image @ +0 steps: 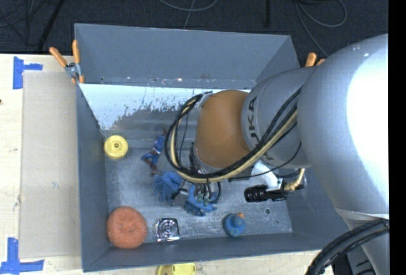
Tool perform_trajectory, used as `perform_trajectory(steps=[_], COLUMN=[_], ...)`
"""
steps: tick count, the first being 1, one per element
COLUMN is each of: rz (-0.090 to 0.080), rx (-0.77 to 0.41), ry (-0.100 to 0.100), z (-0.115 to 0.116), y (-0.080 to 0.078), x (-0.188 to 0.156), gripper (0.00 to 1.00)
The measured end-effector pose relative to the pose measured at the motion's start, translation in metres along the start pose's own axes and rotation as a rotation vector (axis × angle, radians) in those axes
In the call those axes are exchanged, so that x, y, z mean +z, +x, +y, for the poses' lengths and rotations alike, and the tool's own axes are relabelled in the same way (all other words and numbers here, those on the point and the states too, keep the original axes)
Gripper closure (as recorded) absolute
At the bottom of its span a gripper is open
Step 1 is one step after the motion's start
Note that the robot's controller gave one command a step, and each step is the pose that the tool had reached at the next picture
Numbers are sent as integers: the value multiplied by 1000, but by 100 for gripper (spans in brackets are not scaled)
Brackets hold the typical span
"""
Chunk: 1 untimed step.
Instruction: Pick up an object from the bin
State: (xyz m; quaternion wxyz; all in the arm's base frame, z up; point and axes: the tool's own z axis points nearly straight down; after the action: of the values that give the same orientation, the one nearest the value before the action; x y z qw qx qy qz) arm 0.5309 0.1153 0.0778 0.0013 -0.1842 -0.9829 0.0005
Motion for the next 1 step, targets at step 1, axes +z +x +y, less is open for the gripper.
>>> perform_trajectory(steps=[1], rz=[-1], rx=[1], ry=[-1], z=[0], y=[0], x=[-4], gripper=[100])
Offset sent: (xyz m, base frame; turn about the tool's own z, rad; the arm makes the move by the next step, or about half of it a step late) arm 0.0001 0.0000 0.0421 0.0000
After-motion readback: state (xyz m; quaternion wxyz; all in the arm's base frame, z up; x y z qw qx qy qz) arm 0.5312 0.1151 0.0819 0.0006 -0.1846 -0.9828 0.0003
